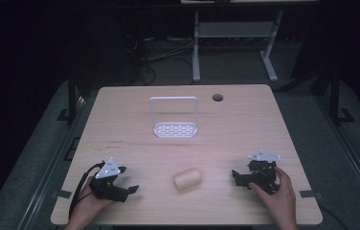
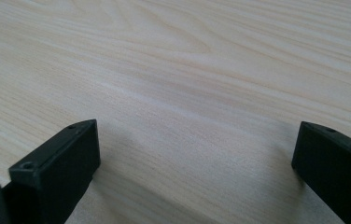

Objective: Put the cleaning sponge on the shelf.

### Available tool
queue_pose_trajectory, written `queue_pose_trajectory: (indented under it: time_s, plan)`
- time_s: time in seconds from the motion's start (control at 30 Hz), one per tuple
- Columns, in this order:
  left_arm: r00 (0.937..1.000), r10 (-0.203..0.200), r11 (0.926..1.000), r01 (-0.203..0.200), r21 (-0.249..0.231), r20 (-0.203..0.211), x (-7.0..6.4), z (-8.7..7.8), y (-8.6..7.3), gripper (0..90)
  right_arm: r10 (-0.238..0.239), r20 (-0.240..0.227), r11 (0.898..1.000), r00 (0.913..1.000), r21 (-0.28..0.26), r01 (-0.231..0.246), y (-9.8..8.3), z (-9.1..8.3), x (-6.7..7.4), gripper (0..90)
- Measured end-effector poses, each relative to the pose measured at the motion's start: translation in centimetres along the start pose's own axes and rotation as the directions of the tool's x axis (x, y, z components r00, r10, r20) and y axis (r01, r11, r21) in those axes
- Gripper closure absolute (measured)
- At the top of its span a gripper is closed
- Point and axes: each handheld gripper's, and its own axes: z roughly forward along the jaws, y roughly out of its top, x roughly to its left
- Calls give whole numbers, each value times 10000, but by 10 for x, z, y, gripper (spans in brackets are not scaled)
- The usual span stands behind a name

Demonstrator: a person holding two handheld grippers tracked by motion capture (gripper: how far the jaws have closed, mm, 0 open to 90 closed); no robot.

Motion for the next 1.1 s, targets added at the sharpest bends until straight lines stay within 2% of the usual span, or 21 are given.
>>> queue_pose_trajectory:
  time_s: [0.2,0.3,0.63,0.9,1.1]
  plan:
    - [9997,85,9999,-82,-107,242,-2,1,8,139,-2,1,10000,10000,-1,2,0,0,0,5]
    - [9989,13,9995,1,-305,468,-4,3,12,139,0,2,10000,10000,-4,0,0,0,0,5]
    - [9961,344,9989,-317,-351,814,-8,10,26,140,15,-4,10000,10000,-22,-15,0,0,0,5]
    - [9907,727,9971,-696,-309,1154,-16,19,37,140,-19,-2,10000,10000,-12,19,0,0,0,5]
    - [9876,850,9960,-805,-387,1319,-19,22,43,140,-8,-3,10000,10000,-8,8,0,0,0,5]
